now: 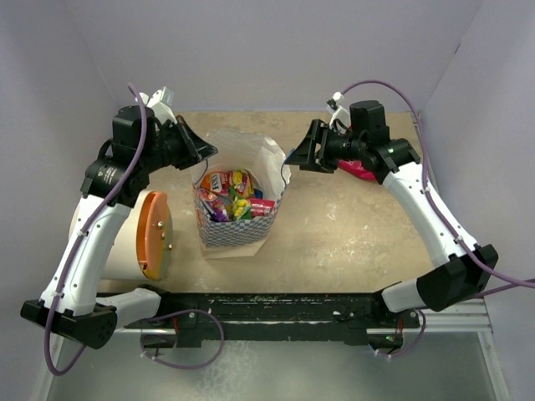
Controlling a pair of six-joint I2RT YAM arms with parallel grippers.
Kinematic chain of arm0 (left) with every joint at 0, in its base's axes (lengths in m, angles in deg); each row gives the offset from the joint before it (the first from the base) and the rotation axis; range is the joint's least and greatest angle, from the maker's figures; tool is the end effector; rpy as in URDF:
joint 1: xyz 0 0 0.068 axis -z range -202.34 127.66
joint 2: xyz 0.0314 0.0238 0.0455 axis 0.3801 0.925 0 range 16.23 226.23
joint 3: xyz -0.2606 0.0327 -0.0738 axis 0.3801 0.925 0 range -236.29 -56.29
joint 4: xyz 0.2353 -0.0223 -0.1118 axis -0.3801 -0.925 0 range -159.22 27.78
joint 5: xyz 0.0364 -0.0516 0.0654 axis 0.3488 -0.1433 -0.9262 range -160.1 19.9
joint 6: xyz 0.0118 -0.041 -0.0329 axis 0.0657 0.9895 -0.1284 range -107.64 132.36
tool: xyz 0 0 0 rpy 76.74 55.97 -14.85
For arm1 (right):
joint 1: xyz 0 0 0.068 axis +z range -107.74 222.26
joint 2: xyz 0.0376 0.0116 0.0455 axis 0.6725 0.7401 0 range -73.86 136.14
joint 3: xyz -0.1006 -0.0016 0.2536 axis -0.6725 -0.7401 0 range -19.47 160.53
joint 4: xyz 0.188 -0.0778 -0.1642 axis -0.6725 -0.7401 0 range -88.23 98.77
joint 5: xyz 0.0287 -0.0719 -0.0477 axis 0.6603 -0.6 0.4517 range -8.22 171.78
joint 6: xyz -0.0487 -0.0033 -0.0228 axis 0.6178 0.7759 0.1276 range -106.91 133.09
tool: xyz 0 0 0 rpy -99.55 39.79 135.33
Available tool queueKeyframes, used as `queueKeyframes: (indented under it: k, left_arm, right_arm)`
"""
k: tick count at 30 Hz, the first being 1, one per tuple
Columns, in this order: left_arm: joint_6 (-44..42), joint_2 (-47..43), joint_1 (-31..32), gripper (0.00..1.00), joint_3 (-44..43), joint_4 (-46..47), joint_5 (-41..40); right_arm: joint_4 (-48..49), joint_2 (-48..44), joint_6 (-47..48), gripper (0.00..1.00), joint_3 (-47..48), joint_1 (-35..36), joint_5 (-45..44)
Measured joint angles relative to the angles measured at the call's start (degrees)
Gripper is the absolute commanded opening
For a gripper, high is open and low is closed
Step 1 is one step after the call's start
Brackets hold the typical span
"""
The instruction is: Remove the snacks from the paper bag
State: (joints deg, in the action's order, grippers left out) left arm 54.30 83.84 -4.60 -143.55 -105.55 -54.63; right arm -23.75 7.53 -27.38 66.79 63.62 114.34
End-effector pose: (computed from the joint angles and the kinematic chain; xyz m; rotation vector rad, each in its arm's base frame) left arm 0.2154 -0.0788 0.4530 -0.2560 2.0774 -0.9233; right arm 0.2833 0.1313 0.4070 -0.0179 2.2101 1.2220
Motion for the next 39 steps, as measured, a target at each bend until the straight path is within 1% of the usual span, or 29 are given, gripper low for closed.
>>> queueKeyframes:
  k: [8, 13, 17, 19, 21, 22, 25, 26, 27, 31, 36, 39]
  left_arm:
    - [-0.6, -0.2, 0.0, 0.0, 0.0, 0.5, 0.5]
    - [-1.0, -0.2, 0.0, 0.0, 0.0, 0.5, 0.8]
    - [-1.2, -0.2, 0.0, 0.0, 0.0, 0.5, 0.8]
    - [-1.3, -0.1, 0.0, 0.0, 0.0, 0.5, 0.8]
    - [-1.7, -0.1, 0.0, 0.0, -0.1, 0.4, 0.6]
    - [-2.1, 0.0, 0.0, 0.0, -0.2, 0.3, 0.3]
    - [-2.4, 0.2, 0.0, 0.0, -1.0, -0.3, -0.9]
    - [-2.5, 0.4, 0.0, 0.0, -1.7, -0.9, -1.5]
    - [-2.5, 0.8, 0.0, 0.0, -2.4, -1.3, -2.2]
    - [-2.6, 4.6, 0.0, 0.0, -8.2, -2.8, -3.8]
    - [-4.4, 14.4, -0.2, 0.0, -20.3, -5.5, -5.5]
    - [-6.5, 21.2, -1.1, 0.0, -28.9, -7.5, -6.3]
  right_arm:
    - [3.1, -1.4, -5.3, 0.65, 0.2, 0.0, 2.4]
    - [3.8, -4.1, -7.2, 0.67, -1.9, 0.0, 3.2]
    - [6.1, -5.4, -8.4, 0.64, -3.6, 0.0, 3.0]
    - [6.6, -4.9, -8.8, 0.59, -3.7, 0.0, 3.0]
    - [7.2, -3.8, -8.9, 0.51, -3.7, 0.0, 2.7]
    - [7.1, -3.6, -9.0, 0.43, -3.7, 0.0, 2.7]
    - [6.4, -2.0, -8.7, 0.12, -3.7, 0.0, 1.1]
    - [5.9, -1.9, -8.6, 0.04, -3.7, 0.0, 0.7]
    - [5.4, -1.9, -8.5, 0.0, -3.7, 0.0, 0.0]
    - [5.0, -1.8, -7.3, 0.0, -3.7, 0.0, -1.1]
    - [5.4, 0.3, -5.8, 0.0, -2.5, 0.1, -0.3]
    - [5.5, 4.1, -4.8, 0.0, 1.6, 0.4, 0.5]
